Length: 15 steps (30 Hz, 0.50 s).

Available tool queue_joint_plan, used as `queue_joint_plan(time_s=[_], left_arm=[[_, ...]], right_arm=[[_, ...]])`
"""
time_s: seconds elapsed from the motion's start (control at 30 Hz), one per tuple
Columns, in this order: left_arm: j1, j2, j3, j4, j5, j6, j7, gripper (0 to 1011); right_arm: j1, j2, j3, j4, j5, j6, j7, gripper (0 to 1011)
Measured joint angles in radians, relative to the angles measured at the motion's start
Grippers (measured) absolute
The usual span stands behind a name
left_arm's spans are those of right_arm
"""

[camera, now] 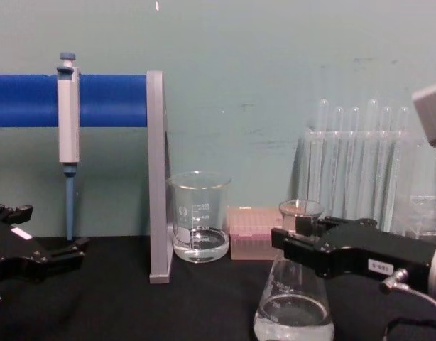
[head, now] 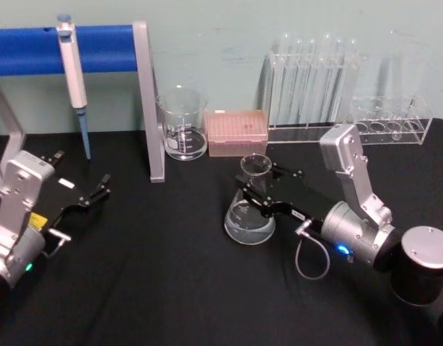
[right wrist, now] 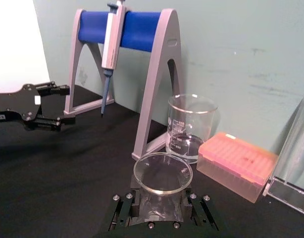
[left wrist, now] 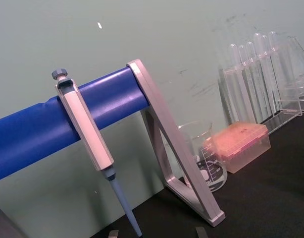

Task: Grasp the erlenmeyer flask with one hand, shake it three times, then place it back.

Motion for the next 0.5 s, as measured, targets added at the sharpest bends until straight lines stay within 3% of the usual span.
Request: queue_joint_plan(time_s=[0.2, 0.5], left_arm=[[0.000, 0.000, 0.000, 0.000, 0.000, 0.000, 0.000, 1001], [0.000, 0.000, 0.000, 0.000, 0.000, 0.000, 0.000, 1001]], right_arm=[[-0.012, 0.011, 0.013, -0.041, 0.013, 0.007, 0.000, 450], [-0.034, 0.043, 0.045, -0.165, 0.058, 0.069, -0.013, 450]])
